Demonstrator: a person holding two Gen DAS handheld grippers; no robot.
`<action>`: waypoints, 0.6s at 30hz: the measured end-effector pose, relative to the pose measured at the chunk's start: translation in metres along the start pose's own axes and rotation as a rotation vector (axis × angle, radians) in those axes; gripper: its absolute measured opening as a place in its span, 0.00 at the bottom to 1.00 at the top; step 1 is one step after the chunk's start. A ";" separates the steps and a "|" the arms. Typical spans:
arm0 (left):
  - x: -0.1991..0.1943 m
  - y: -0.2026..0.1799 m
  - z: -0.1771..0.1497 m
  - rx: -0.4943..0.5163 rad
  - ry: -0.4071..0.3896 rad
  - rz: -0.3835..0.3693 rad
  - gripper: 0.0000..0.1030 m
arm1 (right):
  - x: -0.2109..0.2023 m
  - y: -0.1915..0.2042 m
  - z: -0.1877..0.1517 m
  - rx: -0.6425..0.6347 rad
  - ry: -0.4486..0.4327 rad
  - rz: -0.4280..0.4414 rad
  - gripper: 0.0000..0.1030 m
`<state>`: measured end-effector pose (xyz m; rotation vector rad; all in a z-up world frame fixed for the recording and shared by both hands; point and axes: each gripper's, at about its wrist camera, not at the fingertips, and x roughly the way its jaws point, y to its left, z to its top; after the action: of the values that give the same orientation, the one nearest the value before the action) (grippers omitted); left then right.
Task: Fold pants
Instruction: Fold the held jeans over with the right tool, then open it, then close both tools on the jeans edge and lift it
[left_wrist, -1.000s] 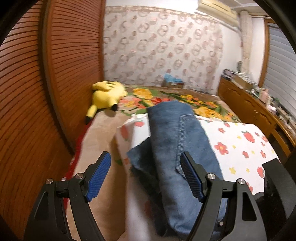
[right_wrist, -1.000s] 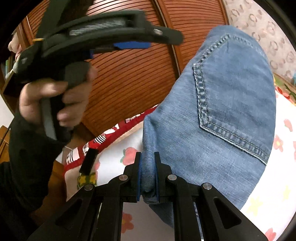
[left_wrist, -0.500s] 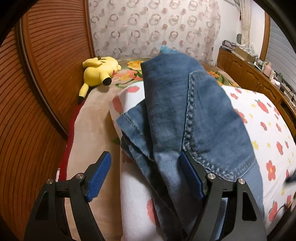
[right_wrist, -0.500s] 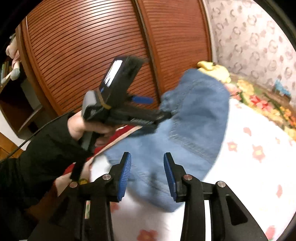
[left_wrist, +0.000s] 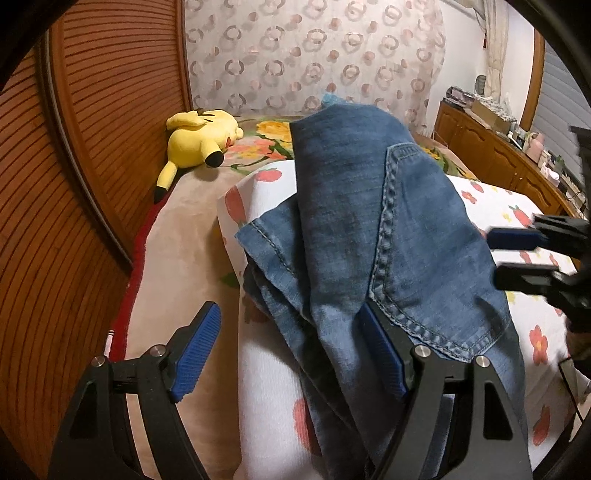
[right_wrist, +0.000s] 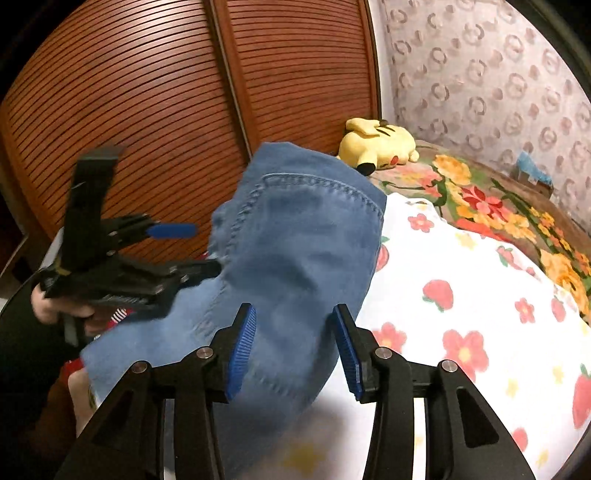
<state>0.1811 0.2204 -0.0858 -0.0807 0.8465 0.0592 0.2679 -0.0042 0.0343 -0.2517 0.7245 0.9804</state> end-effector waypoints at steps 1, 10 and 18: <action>0.001 0.002 0.001 -0.001 0.001 -0.004 0.76 | 0.003 -0.006 0.004 0.003 0.005 0.000 0.54; 0.007 0.006 0.007 -0.013 0.004 -0.022 0.76 | 0.046 -0.038 0.028 0.041 0.039 0.029 0.60; 0.003 0.006 0.016 -0.035 -0.038 -0.050 0.76 | 0.068 -0.060 0.033 0.089 0.048 0.076 0.70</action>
<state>0.1947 0.2281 -0.0782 -0.1330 0.8057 0.0288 0.3557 0.0245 0.0064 -0.1714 0.8248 1.0144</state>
